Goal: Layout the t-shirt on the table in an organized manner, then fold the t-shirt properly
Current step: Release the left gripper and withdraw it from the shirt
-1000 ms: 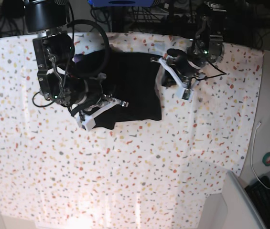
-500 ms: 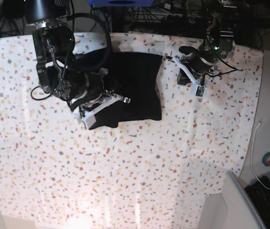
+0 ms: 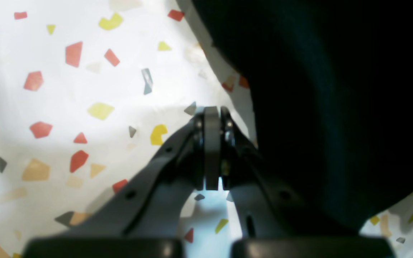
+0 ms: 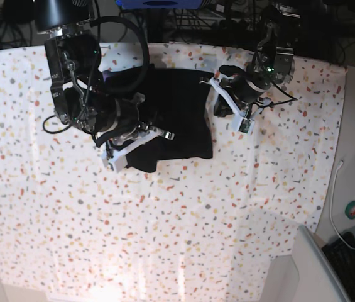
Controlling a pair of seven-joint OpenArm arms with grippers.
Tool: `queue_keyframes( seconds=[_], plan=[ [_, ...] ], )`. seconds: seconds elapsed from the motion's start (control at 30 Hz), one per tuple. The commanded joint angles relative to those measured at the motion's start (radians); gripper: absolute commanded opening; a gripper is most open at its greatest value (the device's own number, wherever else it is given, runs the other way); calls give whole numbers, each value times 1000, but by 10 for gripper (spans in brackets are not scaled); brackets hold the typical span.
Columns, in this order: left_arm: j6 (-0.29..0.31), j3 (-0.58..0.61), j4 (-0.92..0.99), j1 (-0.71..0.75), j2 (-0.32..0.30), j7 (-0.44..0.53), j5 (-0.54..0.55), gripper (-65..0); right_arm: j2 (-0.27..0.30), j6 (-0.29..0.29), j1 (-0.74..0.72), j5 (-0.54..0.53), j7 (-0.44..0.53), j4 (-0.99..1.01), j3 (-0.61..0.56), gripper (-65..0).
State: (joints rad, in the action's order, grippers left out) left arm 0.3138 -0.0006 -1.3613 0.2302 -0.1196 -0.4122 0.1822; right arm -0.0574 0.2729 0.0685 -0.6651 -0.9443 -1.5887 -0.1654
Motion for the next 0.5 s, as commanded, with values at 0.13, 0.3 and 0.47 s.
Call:
queue_keyframes(
  seconds=[0.13, 0.3, 0.47],
  plan=[
    [2, -5, -11, 8, -12, -18, 1, -650, -5, -4, -5, -17, 1, -14, -1, -650],
    [6, -112, -27, 28, -12, -18, 3, -650, -5, -4, 14, -17, 3, -16, -3, -650],
    [8, -224, -129, 104, -35, -18, 3, -650, -3, -4, 14, -14, 6, -16, 0, -650]
  ],
)
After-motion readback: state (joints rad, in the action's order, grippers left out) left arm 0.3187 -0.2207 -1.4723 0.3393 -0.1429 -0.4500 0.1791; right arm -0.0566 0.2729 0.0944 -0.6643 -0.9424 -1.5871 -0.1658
